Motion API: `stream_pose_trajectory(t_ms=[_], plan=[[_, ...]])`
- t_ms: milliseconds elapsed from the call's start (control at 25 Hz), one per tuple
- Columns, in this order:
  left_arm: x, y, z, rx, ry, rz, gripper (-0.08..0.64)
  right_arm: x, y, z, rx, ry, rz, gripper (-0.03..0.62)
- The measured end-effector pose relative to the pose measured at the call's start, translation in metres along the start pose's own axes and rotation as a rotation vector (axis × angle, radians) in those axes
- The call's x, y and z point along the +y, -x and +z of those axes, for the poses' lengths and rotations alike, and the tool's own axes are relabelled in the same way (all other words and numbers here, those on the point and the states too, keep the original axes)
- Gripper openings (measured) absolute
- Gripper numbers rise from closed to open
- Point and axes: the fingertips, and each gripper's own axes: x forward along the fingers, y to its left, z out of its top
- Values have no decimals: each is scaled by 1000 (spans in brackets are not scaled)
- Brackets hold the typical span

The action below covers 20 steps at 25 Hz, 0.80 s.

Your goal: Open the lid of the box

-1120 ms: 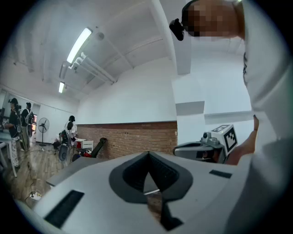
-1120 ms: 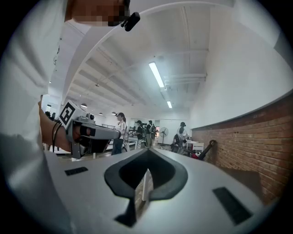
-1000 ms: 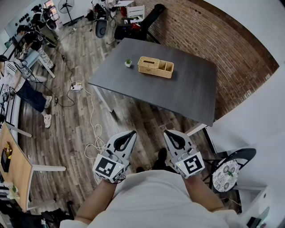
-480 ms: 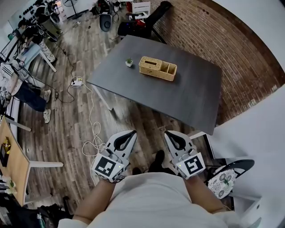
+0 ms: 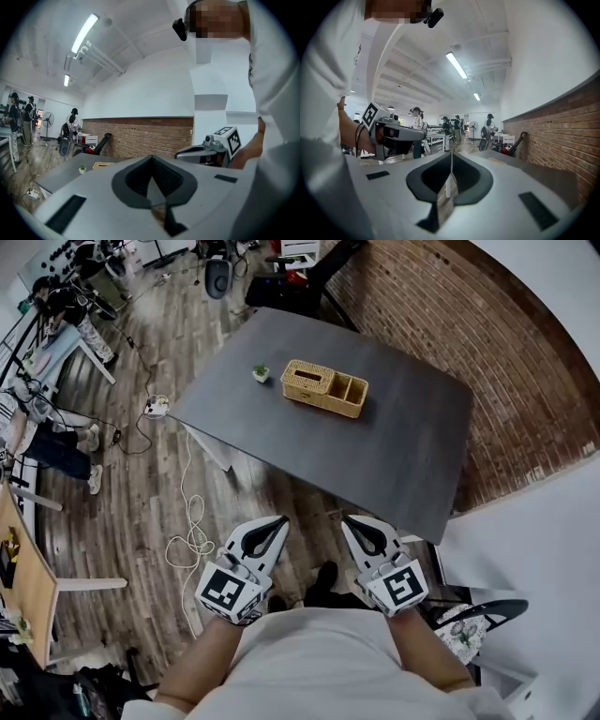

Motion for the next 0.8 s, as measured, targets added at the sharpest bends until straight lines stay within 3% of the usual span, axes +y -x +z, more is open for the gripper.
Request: stream_pose_trajectory(t_ms=[520, 800], plan=[[2, -69, 13, 8, -3, 55, 12, -67, -15, -6, 40, 8, 144, 118], [1, -89, 18, -9, -16, 52, 12, -85, -14, -3, 29, 14, 148, 167]])
